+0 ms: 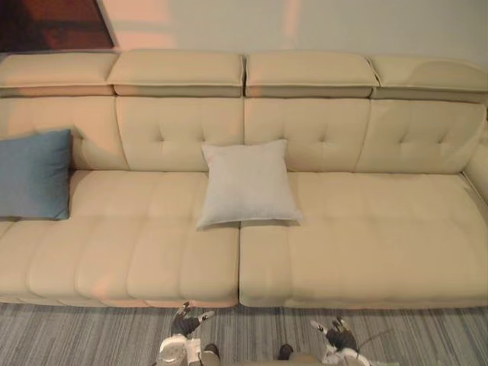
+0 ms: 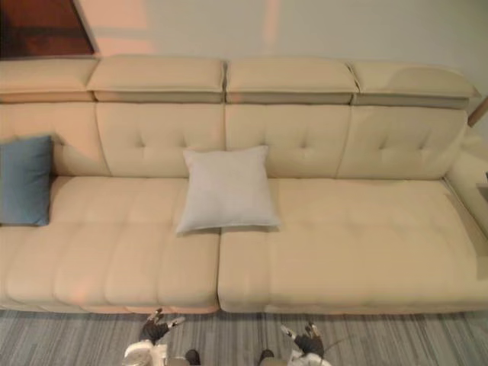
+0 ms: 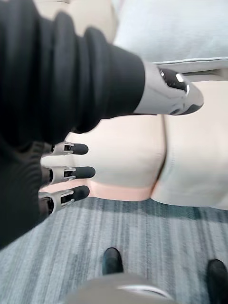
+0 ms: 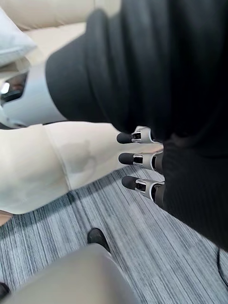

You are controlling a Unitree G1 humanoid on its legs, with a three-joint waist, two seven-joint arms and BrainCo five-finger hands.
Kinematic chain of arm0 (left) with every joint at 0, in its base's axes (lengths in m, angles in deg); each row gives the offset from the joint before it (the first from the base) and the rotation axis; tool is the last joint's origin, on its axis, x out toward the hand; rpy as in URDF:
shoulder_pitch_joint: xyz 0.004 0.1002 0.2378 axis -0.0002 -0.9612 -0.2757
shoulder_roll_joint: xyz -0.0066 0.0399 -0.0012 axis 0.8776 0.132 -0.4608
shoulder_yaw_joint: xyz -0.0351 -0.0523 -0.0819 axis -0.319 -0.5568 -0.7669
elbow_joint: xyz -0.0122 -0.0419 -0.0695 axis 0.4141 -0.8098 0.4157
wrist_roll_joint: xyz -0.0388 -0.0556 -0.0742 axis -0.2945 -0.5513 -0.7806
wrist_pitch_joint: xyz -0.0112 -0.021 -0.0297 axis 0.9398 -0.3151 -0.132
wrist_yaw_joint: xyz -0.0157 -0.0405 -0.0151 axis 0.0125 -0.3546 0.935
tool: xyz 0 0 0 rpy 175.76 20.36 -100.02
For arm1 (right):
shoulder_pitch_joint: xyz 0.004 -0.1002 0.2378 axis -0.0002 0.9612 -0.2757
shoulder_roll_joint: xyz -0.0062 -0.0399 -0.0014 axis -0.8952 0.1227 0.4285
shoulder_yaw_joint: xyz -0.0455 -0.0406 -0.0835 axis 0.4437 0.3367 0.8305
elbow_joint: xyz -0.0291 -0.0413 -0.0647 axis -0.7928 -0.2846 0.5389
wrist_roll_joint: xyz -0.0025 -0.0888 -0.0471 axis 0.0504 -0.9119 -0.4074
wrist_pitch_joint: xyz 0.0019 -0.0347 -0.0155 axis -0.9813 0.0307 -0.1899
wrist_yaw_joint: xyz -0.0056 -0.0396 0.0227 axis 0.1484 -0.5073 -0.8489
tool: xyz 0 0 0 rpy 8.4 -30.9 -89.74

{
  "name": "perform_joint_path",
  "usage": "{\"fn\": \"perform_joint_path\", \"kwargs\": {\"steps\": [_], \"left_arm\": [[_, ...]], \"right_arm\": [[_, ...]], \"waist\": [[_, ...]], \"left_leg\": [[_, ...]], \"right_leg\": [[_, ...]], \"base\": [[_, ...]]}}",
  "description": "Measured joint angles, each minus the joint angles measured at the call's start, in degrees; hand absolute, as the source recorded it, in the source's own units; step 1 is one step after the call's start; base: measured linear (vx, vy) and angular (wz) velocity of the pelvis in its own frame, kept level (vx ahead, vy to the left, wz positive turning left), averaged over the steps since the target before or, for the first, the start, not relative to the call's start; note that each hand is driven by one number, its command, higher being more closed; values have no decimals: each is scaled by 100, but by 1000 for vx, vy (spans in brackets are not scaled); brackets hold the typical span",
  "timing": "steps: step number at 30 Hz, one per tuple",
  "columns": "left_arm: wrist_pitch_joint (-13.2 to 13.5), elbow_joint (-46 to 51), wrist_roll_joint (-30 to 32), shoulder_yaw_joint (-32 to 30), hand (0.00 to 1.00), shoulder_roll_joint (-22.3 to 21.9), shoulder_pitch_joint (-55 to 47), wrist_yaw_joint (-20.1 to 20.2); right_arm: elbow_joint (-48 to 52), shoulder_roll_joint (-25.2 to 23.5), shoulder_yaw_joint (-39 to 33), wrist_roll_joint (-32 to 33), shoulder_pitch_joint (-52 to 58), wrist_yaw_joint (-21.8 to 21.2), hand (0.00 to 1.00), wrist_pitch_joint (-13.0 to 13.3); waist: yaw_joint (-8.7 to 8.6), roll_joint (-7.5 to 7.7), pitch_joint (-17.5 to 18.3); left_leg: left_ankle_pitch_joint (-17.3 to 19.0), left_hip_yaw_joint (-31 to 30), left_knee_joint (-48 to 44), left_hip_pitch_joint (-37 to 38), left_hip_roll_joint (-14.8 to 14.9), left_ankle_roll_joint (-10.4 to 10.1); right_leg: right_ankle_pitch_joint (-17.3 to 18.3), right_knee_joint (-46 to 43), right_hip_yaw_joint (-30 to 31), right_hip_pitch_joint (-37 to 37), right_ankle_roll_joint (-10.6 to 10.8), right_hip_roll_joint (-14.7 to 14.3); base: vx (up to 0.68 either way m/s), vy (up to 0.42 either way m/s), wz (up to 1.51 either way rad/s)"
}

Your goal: Pick up cushions and gather them together orderly.

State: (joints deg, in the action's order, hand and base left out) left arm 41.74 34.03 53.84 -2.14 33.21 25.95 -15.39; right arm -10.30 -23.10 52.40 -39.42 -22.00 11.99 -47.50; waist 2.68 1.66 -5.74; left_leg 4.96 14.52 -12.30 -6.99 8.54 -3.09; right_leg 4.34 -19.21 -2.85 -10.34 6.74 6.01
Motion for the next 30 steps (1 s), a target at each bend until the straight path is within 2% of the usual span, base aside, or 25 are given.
{"fn": "perform_joint_path", "kwargs": {"steps": [1,3,5,6,7,8,9,10,11,12,13,14,15,16,17,18,20,21,22,23,25,28,30], "left_arm": [[-17,9,-5,-40,0,10,-20,-6],[-21,99,-10,-117,0,36,-108,-29],[-10,179,-12,-229,0,112,-173,-47],[-24,204,-19,-283,0,126,-126,-68],[-39,209,-24,-336,0,55,-100,-71],[-38,223,-25,-320,0,-10,-83,-81],[-37,197,-25,-256,0,-53,-66,-92],[-44,167,-25,-158,0,-63,-69,-98],[-44,144,-19,-49,0,-121,-51,-94],[-48,136,-18,-10,0,-137,-41,-96],[-56,138,-13,30,0,-158,-30,-99],[-62,157,-13,20,0,-165,13,-106],[-62,169,-11,13,0,-165,17,-112],[-61,193,-10,6,0,-145,42,-114],[-77,175,-10,8,0,-156,50,-112],[-79,174,-10,8,0,-163,54,-111],[-83,174,-11,12,0,-193,90,-105],[-85,174,-12,9,0,-194,90,-105],[-90,173,-12,5,0,-199,86,-109],[-94,186,-15,6,0,-217,68,-107],[-117,159,-18,5,0,-34,81,-135],[-118,67,-16,18,0,-18,82,-127],[-129,-42,-10,16,0,-19,70,-127]], "right_arm": [[1,-36,2,11,1,2,0,3],[-32,-51,6,11,88,1,0,4],[-134,-49,31,11,106,-2,0,8],[-213,-17,3,12,-32,3,0,1],[-212,23,-26,10,-114,18,0,-1],[-181,104,-27,13,-158,61,0,8],[-182,184,-24,15,-225,94,0,9],[-182,228,-16,21,-227,101,0,10],[-210,293,-25,21,-225,129,0,8],[-213,321,-27,21,-225,155,0,7],[-213,378,-19,18,-215,213,0,2],[-212,385,-15,20,-207,237,0,0],[-208,389,-14,20,-216,244,0,0],[-187,394,-14,20,-218,261,0,7],[-160,401,-19,19,-235,263,0,10],[-159,396,-18,18,-226,263,0,9],[-175,334,-20,15,-65,260,0,0],[-175,320,-20,15,-48,260,0,-2],[-175,270,-24,17,-42,258,0,-7],[-186,265,-33,17,-53,252,0,-11],[-198,-66,-47,23,59,211,0,-76],[-217,-102,-91,35,179,204,0,-101],[-221,-103,-213,40,192,195,0,-110]], "waist": [[6,39,-23],[57,142,46],[96,306,173],[154,388,220],[235,266,168],[300,84,102],[299,-14,68],[296,-77,60],[292,-263,1],[285,-312,-20],[254,-355,-52],[240,-325,-67],[248,-304,-78],[257,-231,-116],[252,-210,-136],[240,-200,-140],[173,-118,-181],[144,-111,-187],[77,-179,-171],[80,-154,-181],[77,145,-68],[41,173,-24],[34,93,62]], "left_leg": [[-2,-41,-81,-15,-50,3],[-22,-183,-224,-78,-75,-20],[-104,-278,-456,-432,-122,-50],[-199,-314,-667,-741,-67,-112],[-336,-275,-637,-825,-2,-108],[-645,-257,-468,-901,125,-43],[-812,-263,-346,-940,179,-65],[-939,-299,-201,-997,232,-137],[-1249,-341,138,-976,326,-280],[-1384,-345,246,-969,344,-294],[-1752,-339,488,-975,355,-335],[-1707,-326,406,-973,353,-396],[-1562,-334,258,-974,353,-429],[-1038,-416,-287,-985,271,-388],[-513,-634,-929,-1036,206,-333],[-343,-733,-1139,-1046,183,-332],[517,-1160,-2132,-924,156,-360],[651,-1233,-2167,-878,151,-389],[1053,-1351,-1967,-722,148,-432],[1246,-1320,-1770,-643,140,-437],[1182,-997,-1520,-572,-61,-318],[1174,-812,-1281,-364,-248,-276],[1141,-657,-1080,-240,-330,-221]], "right_leg": [[550,-1610,-65,-204,-24,191],[848,-2594,-47,51,225,339],[905,-2712,57,396,376,483],[1227,-2098,88,576,459,419],[1359,-1756,-7,658,330,300],[1484,-1213,-144,811,134,127],[1550,-939,-245,875,12,39],[1574,-789,-310,872,-27,-29],[1581,-624,-414,876,-40,-176],[1579,-619,-470,856,-44,-204],[1570,-670,-623,743,-59,-215],[1535,-641,-789,712,-272,-151],[1525,-629,-853,704,-397,-116],[1543,-539,-935,699,-553,-7],[1475,-486,-895,632,-616,50],[1439,-483,-882,616,-608,72],[1308,-488,-758,508,-471,114],[1297,-488,-726,488,-448,108],[1279,-495,-623,385,-380,58],[1259,-516,-523,315,-345,33],[1007,-190,-174,266,-164,149],[652,356,64,514,-86,267],[450,676,227,585,-61,309]], "base": [[-172,-15,11],[-119,-101,31],[-145,-228,29],[-162,-241,3],[-239,-250,-17],[-267,-172,-13],[-277,-177,-1],[-353,-217,20],[-242,-133,22],[-326,-149,28],[-313,-90,14],[-355,-97,2],[-305,-50,-33],[-230,21,-57],[-236,62,-57],[-215,141,-42],[-194,215,-20],[-167,291,-22],[-109,261,-28],[-115,313,-50],[-66,258,-51],[-24,195,-26],[56,135,-33]]}}
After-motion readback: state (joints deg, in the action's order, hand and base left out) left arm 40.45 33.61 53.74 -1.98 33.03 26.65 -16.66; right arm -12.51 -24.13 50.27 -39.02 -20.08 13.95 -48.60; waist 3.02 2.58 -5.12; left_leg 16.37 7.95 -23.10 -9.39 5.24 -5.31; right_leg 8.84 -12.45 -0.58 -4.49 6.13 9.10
